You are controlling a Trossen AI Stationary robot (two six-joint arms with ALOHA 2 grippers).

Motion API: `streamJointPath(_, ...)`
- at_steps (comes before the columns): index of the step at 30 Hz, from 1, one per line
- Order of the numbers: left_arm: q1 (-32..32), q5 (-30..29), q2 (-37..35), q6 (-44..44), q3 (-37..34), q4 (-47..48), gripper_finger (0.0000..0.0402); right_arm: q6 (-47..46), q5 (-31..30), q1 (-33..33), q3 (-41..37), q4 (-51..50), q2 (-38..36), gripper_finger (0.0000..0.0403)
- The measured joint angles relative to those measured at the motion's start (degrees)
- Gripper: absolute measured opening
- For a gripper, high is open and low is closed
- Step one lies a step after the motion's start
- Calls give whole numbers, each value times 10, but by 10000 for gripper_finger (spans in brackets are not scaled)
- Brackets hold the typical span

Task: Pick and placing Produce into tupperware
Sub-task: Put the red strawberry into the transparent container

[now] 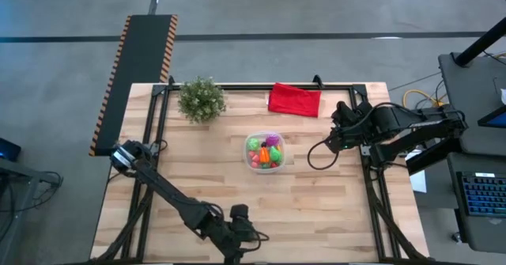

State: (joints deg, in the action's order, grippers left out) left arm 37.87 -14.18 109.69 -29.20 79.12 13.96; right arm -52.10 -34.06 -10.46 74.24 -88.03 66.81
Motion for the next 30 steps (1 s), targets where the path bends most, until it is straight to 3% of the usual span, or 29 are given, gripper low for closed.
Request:
streamJointPath(14,-8,12,-6,-30,-52,-6,276,4,0,0,0,0,0,199)
streamJointPath(26,-23,3,6,-19,-75,-105,276,54,-3,0,0,1,0,199)
streamJointPath(30,-24,5,21,-19,-72,-99,276,57,-5,0,0,0,0,199)
